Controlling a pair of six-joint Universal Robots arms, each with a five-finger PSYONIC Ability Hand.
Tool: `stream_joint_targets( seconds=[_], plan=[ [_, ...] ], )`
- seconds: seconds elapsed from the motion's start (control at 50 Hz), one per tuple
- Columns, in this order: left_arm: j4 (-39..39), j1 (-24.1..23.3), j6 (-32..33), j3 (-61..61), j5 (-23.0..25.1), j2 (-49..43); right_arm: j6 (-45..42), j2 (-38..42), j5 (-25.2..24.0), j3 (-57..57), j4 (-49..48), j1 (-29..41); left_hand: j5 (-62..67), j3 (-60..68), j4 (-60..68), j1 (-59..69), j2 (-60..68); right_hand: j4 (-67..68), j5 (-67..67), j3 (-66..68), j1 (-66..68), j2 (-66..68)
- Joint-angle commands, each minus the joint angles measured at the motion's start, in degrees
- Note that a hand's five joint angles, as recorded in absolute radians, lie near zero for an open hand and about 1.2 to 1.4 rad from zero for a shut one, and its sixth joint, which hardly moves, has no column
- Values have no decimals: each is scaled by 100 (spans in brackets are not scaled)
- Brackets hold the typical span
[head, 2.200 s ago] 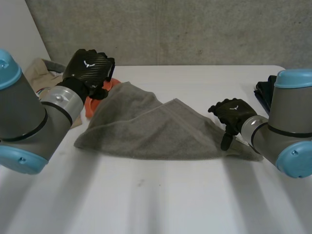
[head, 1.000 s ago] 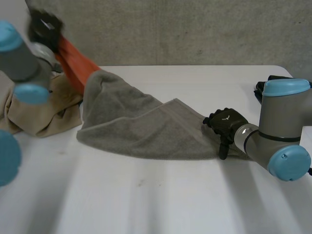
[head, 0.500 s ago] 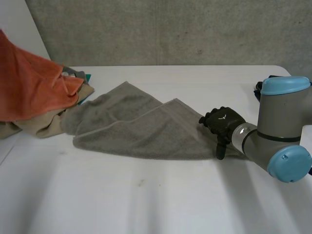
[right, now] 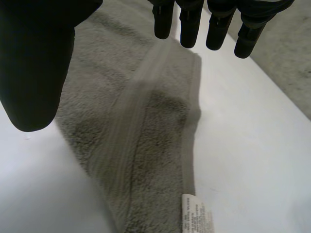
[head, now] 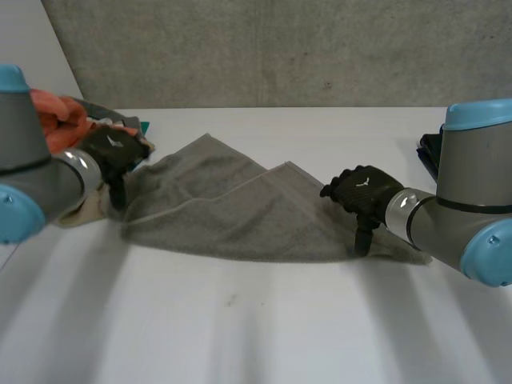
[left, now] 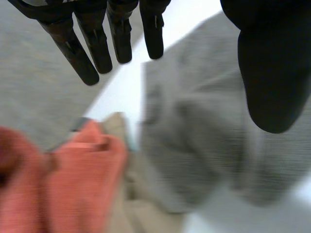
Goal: Fold the laundry.
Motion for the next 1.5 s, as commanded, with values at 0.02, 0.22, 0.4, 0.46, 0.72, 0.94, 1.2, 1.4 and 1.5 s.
stream_joint_targets(
  seconds=[0.02,0.22,0.4,0.46,0.72,0.94,1.2,1.4,1.5],
  plan=[
    [121,-181,-342,-368,-28,-370,-113,32,-23,-42,207,90,1220,1258,1222,1167,1258,-168,-304,-188,-271,-177],
    [402,-102,-607,-104,-212,-925,-60,-3,-32,152,198,81,801,839,803,748,839,-168,-304,-188,-271,-177],
    [728,-189,-519,-113,-537,-1259,-42,-47,-67,239,189,72,1220,1259,1222,1168,1259,-168,-304,-188,-271,-177],
    [728,-225,-466,-131,-573,-1286,-16,-65,-67,239,180,72,1974,2012,1976,1922,2012,-168,-304,-188,-271,-177],
    [1211,-540,-1072,-526,-248,698,414,-311,-67,-400,-214,257,5963,6001,5965,5911,6001,-168,-304,-188,-271,-177],
    [1159,-1191,-1082,-842,7,1939,511,1259,-1630,-2368,-778,767,5963,6001,5965,5911,6001,-168,-304,-188,-271,-177],
    [1264,-1227,-923,-939,183,2274,976,3572,-647,-5084,-786,1127,5963,6001,5965,5911,6001,2967,2831,2947,2864,2958],
    [1817,-1139,-1020,-519,403,2125,2223,3522,-727,-5403,-1093,1049,5963,6001,5965,5911,6001,6832,6696,6812,6729,6823],
    [1669,-1226,-1028,-35,333,1922,2708,2977,-621,-5193,-1042,873,5963,6001,5965,5911,6001,4711,4575,4690,4607,4701]
  ],
)
